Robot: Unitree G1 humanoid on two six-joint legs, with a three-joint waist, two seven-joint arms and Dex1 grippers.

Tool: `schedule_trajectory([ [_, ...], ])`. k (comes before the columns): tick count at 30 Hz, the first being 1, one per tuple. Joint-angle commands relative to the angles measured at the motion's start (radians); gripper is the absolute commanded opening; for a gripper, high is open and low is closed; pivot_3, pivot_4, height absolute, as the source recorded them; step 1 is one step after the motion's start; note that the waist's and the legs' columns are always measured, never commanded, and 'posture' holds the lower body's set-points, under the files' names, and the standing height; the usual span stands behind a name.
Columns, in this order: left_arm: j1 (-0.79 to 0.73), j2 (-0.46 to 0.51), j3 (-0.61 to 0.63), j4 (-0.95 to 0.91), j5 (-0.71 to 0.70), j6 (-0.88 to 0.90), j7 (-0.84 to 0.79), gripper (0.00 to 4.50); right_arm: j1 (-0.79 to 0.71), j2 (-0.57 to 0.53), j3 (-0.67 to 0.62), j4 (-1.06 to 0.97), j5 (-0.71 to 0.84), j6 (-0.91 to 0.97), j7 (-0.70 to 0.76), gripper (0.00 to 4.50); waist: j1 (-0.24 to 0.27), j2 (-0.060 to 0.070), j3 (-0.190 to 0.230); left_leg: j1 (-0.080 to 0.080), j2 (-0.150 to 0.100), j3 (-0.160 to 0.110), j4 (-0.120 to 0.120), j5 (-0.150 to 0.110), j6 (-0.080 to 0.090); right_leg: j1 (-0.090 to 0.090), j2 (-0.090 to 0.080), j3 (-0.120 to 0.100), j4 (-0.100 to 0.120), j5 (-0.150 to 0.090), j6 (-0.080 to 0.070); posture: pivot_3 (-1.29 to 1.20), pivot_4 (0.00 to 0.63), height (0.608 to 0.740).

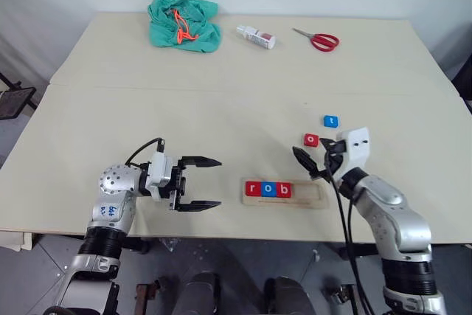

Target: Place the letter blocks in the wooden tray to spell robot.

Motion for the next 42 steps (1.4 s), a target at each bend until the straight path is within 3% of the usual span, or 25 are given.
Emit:
schedule_trajectory([
  [1, 0.022, 0.008, 0.011, -0.058, -0.010, 0.002, 0.016, 4.50, -0.052, 0.032, 0.029, 0.050, -0.081, -0.056, -0.077, 4.48, -0.005, 0.000, 0.000, 0.000, 0.000, 0.000, 0.000, 0.000, 0.000, 0.000, 0.000, 0.000, 0.000, 0.000, 0.000, 0.00, 0.150, 0.740],
  [11, 0.053, 0.013, 0.014, -0.097, -0.011, 0.011, 0.041, 4.50, -0.109, 0.098, 0.024, 0.186, -0.170, -0.151, -0.178, 4.48, -0.008, 0.000, 0.000, 0.000, 0.000, 0.000, -0.001, 0.000, 0.000, -0.001, 0.000, 0.001, 0.001, 0.000, 0.000, 0.00, 0.150, 0.740],
  [25, 0.060, 0.012, 0.016, -0.093, -0.010, 0.003, 0.050, 4.50, -0.100, 0.184, 0.019, 0.169, -0.204, -0.029, -0.312, 4.48, -0.007, 0.000, 0.000, 0.002, -0.001, -0.001, -0.001, 0.000, 0.000, -0.002, 0.000, 0.003, 0.007, 0.000, 0.000, 0.00, 0.150, 0.740],
  [34, 0.048, 0.008, 0.014, -0.073, -0.008, -0.005, 0.045, 4.50, -0.082, 0.173, 0.014, 0.131, -0.212, -0.030, -0.326, 1.46, -0.007, 0.000, 0.000, 0.002, -0.001, 0.000, -0.001, 0.000, 0.000, -0.002, 0.000, 0.004, 0.007, 0.000, 0.000, 0.00, 0.150, 0.740],
  [42, 0.037, 0.006, 0.010, -0.056, -0.011, -0.008, 0.029, 4.50, -0.025, 0.105, -0.054, -0.064, -0.135, 0.042, -0.247, 1.45, -0.006, 0.000, 0.000, 0.002, -0.001, 0.000, -0.002, 0.000, 0.000, -0.002, 0.000, 0.004, 0.007, 0.000, 0.000, 0.00, 0.150, 0.740],
])
